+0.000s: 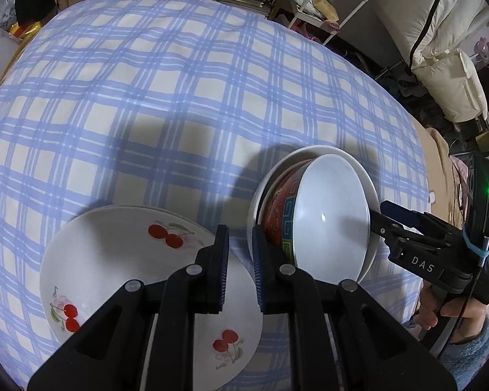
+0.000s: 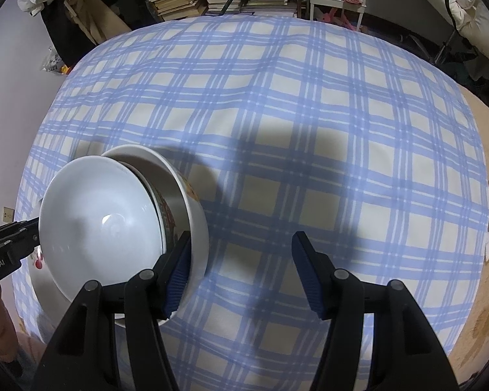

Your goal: Organize plates and bowls

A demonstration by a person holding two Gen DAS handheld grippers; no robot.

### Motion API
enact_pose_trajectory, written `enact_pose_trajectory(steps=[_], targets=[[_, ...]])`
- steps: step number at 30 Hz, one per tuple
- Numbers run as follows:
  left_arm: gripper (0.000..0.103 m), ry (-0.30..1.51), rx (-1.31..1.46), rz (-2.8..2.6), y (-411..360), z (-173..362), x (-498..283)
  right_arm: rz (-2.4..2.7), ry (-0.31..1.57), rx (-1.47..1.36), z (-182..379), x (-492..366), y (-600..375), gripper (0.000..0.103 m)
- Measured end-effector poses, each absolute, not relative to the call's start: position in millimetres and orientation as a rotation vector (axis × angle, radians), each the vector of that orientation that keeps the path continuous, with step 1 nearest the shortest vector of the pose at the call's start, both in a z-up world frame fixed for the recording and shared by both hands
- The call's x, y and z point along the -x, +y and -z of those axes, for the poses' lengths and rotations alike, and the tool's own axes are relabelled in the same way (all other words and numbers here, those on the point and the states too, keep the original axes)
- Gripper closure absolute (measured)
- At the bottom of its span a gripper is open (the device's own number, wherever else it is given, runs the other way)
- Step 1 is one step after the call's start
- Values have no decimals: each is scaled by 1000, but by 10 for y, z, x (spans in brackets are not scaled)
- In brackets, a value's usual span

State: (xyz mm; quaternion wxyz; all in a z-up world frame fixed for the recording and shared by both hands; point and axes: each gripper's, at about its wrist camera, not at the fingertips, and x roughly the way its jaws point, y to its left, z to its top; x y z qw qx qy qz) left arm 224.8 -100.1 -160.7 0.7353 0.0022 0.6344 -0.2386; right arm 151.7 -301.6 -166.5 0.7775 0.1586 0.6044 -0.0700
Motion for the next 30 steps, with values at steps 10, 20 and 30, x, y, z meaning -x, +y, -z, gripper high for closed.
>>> enact_pose_trajectory(steps=[10,20,30], targets=[[90,1396,-26,499,-997,1612,-2250,152,1306,-350,1666,-1512,-3021,38],[92,1405,6,492,-983,1640,-2283,158,1295,-315,1648,-1561,-2981,37],[96,1459,65,517,-994,1737,-2331,162,1278,-297,1645,-1639,-2962,38]])
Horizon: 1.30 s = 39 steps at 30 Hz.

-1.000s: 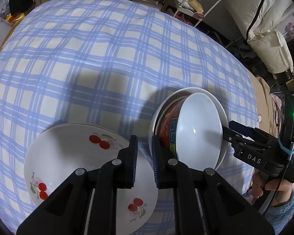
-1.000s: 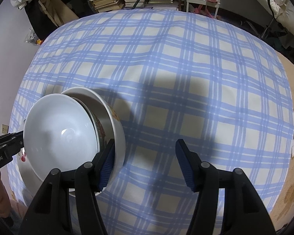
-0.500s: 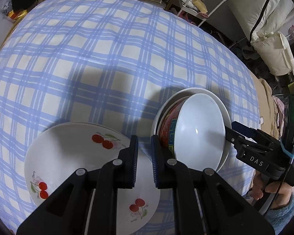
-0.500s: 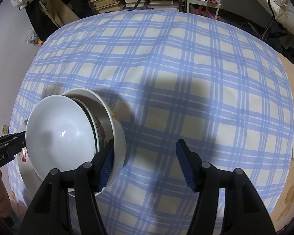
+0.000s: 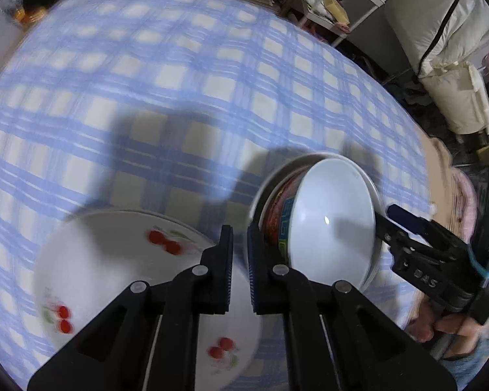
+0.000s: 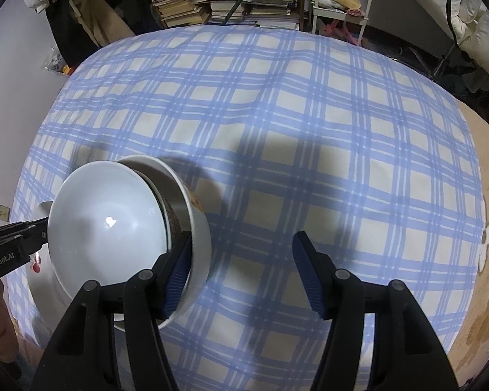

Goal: Organize plates and bowls
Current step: 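Close the right tool on the bowl stack's rim beside the left tool, then carry the bowl stack with both tools and lower it onto the cherry-print plates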

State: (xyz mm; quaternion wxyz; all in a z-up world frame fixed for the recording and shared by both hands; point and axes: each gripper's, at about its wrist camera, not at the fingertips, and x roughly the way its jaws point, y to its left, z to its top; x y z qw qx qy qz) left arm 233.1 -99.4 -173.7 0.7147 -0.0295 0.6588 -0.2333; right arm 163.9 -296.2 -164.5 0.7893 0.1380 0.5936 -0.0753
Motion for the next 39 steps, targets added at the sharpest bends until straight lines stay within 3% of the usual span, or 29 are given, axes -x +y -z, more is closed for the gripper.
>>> enact_pose_trajectory(steps=[6,11,13,22,39], targets=[[94,1514,115,509,-1029,1879,-2312,162,1270,-305,1621,-1597,-3044,39],[92,1466,9,471,-1175,1802,-2256,82,1280,-353,1644,-1610,-3022,85],[94,1454,-24,472,-1230,1787,-2223,60,1293,-351,1662,-1643,-2980,97],[98,1433,-61,446,-1327,1768,-2257,67,1343,-356,1769,-1754,-2940,95],[99,1324,-84,439,-1278,1534,-2135,87,1249,-415,1571,-1592,-2946,94]])
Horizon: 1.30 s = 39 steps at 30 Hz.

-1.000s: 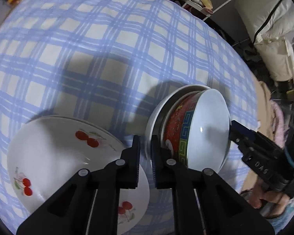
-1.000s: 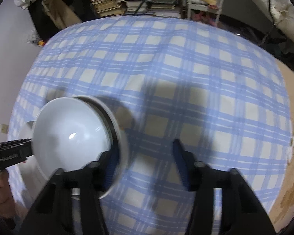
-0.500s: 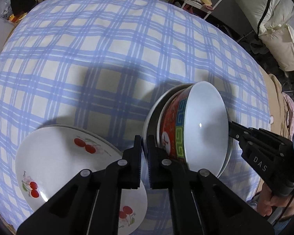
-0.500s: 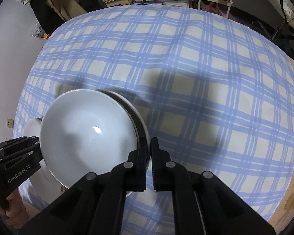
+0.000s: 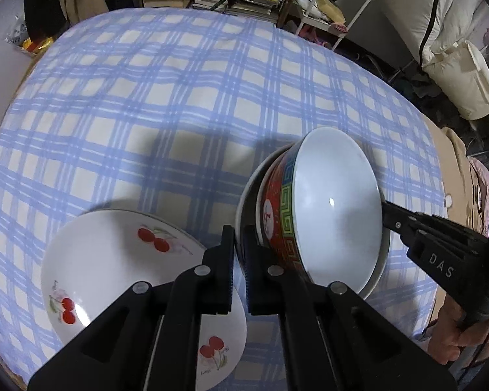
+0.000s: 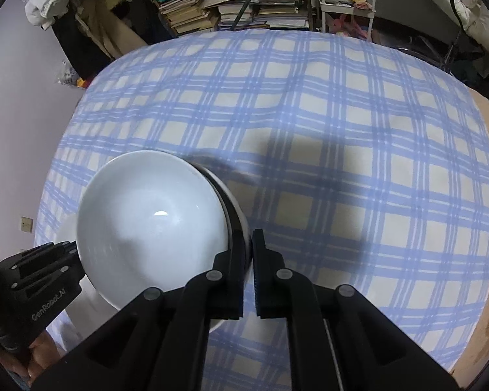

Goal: Organize plates and bowls
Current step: 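Carry the bowl stack with both tools and lower it onto the cherry-print plates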

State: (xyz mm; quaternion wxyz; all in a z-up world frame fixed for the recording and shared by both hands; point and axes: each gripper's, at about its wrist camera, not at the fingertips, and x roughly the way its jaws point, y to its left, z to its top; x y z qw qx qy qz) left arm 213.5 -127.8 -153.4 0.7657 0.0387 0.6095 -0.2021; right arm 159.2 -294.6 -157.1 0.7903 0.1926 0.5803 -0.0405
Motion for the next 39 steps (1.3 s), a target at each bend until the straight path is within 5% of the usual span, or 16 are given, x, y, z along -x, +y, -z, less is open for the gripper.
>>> enact_pose_trajectory(steps=[23,39], targets=[[100,1263,14,319,-382,901,-1955,-3,1143,-402,978,-1570,-2285,94],[100,1356,132,163,493,1422,-1722,-149,1217,-343,1418,-1596,-1414,94]])
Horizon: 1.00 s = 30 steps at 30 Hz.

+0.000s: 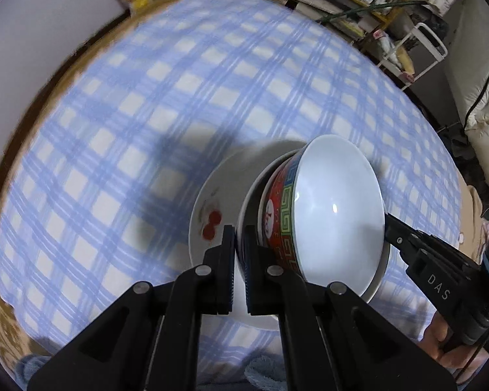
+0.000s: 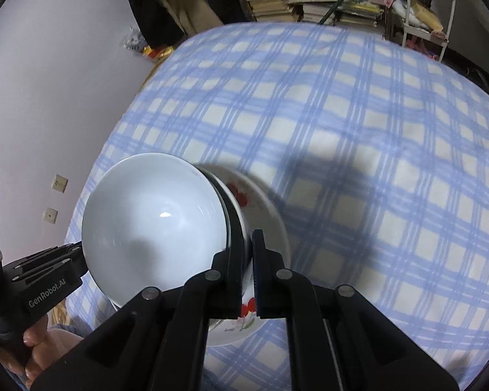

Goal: Organize plates and bowls
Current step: 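Carry the bowl stack with both tools and lower it onto the cherry-print plates, then open both tools and pull them back from the stacked dishes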

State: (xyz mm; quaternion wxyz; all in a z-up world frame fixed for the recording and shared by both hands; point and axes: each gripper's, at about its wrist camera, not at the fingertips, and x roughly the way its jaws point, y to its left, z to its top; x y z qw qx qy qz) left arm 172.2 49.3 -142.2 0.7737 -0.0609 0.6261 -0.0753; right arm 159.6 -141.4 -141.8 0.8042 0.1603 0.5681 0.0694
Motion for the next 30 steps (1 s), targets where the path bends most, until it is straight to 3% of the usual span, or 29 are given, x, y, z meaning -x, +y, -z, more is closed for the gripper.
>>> enact_pose_trajectory(steps=[7,13,20,23,24,28,30], targets=[[99,1318,104,159,509,1449,-1639,-150,1220,-302,1497,-1571,-1325,94],[91,1251,78,131,523,1319,-1548,-142,1180,-300,1454,-1515,-1351,94],[89,1158,3,70,562,1061,-1405,-129,1114,-265,1215,-1418,-1408,93],[83,1113,-49,47,551,926,-1289,-127,1076,-251,1084,-1319,-1444,91],[81,1107,-51,48,558,891,-1261,-124,1064,-234,1030,-1283,-1450,89],[78,1061,-77,21,591,735,-1114,-108,980,-195,770,-1092,-1485,60],[67,1024,-91,8,612,638,-1013,-110,935,-188,630,-981,-1510,56]])
